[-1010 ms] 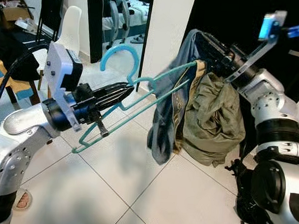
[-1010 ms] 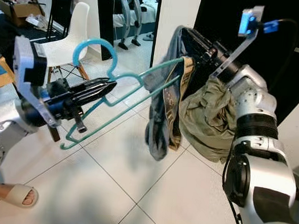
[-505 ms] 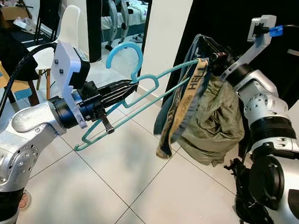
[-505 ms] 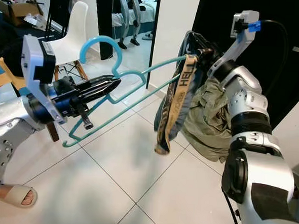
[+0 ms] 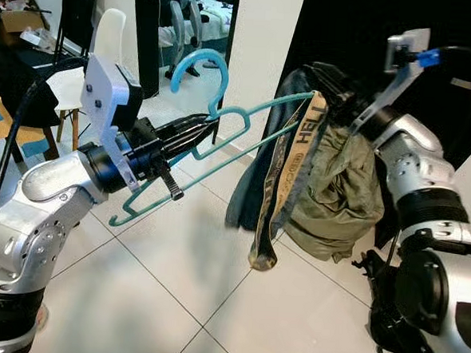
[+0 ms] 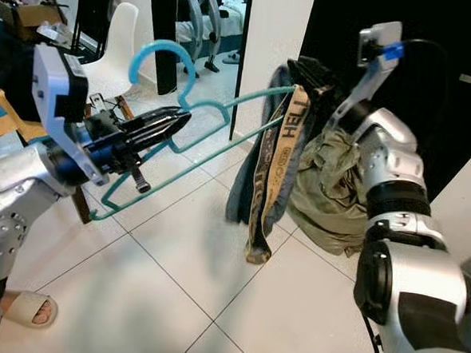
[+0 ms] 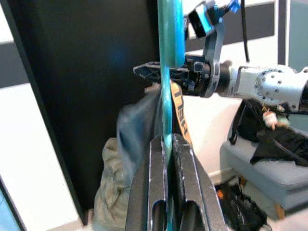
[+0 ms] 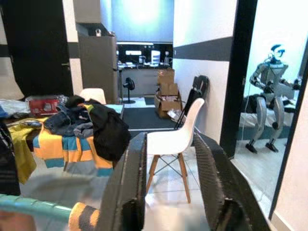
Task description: Hang hanger
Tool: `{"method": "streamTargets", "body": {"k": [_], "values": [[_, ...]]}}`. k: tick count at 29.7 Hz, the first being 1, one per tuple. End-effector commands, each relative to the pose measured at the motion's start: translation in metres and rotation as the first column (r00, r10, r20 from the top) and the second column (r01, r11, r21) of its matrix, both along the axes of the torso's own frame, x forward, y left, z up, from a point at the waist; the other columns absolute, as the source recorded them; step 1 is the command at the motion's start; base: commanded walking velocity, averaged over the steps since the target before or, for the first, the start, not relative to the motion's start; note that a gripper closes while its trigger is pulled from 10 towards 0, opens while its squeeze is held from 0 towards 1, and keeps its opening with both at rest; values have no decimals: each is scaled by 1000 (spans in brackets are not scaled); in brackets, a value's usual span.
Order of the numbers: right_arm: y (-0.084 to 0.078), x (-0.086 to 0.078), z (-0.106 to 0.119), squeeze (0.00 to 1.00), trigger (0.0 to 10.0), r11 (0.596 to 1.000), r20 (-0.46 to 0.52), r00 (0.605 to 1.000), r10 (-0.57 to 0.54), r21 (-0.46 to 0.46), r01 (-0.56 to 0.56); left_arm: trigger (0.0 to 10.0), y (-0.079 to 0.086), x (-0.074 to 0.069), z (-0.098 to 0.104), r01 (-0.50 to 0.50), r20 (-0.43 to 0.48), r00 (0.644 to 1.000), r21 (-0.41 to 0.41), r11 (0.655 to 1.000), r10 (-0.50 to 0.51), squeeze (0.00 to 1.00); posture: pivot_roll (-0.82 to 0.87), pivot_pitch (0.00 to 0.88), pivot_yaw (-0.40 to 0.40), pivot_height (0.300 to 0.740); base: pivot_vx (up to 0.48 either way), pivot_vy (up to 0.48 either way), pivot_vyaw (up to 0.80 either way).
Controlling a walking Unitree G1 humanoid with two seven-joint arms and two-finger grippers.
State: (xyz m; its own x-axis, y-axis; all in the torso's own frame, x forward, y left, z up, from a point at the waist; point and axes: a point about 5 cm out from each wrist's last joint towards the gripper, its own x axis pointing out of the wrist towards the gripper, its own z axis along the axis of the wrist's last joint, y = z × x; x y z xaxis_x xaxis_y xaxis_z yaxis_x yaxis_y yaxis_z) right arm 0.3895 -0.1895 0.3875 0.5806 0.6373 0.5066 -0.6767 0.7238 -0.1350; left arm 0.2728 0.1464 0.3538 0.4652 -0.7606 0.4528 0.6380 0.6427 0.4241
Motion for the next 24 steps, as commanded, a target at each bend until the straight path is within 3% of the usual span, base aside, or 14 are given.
{"method": "streamTargets", "body": {"k": [1,7,9,19,24], "values": [[1,-1,4,0,10000,1000,11,1000,22,3,-23,10000,-6,-7,11,28,75,997,-15,999,-27,0,8,128,-140,740,0,0,0],[-5,-2,8,0,10000,1000,30,999,-14,16,14,10000,-8,-8,11,32,74,997,-7,999,-31,0,7,130,-138,740,0,0,0],[-14,-4,13,0,10000,997,54,995,-81,22,80,10000,-10,-7,9,33,69,997,-5,999,-33,0,5,132,-138,740,0,0,0],[-30,-7,24,0,10000,979,82,978,-193,85,186,10000,-16,-4,4,24,61,998,4,1000,-24,0,3,135,-136,740,0,0,0],[-53,-10,28,0,10000,932,68,940,-334,171,318,10000,-18,2,-4,-25,49,998,21,999,24,0,1,142,-132,740,0,0,0]]}}
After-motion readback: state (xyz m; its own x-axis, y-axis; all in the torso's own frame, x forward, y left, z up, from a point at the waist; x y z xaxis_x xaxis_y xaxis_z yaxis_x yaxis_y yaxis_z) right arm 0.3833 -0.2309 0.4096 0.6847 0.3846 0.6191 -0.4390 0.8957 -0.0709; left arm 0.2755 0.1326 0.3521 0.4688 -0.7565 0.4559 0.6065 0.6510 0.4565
